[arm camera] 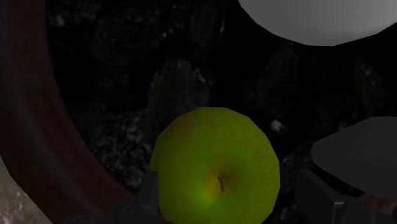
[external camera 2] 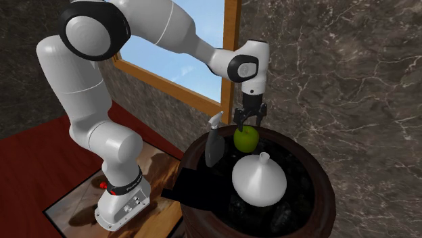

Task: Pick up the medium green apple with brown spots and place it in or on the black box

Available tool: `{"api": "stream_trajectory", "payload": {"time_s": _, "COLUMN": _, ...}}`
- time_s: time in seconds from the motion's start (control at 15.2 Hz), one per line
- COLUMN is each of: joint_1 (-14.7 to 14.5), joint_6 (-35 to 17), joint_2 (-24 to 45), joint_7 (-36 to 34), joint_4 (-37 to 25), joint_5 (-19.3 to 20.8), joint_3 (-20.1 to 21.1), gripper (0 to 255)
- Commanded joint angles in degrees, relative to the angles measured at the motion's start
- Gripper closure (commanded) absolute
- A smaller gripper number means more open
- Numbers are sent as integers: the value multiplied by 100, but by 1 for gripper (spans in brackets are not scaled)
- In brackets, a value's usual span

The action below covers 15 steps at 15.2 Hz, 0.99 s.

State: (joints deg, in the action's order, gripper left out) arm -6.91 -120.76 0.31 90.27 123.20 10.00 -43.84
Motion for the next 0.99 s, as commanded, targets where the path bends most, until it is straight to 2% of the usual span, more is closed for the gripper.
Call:
{"api": "stream_trajectory", "payload": {"time_s": 0.0, "joint_1": 3, "joint_6": -30, "joint_2": 19, "joint_7": 10, "joint_4": 12, "joint_5": -13, "joint_3": -3, "gripper": 0}}
{"api": "stream_trajectory", "payload": {"time_s": 0.33, "joint_1": 3, "joint_6": -29, "joint_2": 19, "joint_7": 10, "joint_4": 12, "joint_5": -13, "joint_3": -3, "gripper": 0}}
{"api": "stream_trajectory", "payload": {"time_s": 0.4, "joint_1": 3, "joint_6": -29, "joint_2": 19, "joint_7": 10, "joint_4": 12, "joint_5": -13, "joint_3": -3, "gripper": 255}}
{"api": "stream_trajectory", "payload": {"time_s": 0.92, "joint_1": 3, "joint_6": -29, "joint_2": 19, "joint_7": 10, "joint_4": 12, "joint_5": -13, "joint_3": -3, "gripper": 255}}
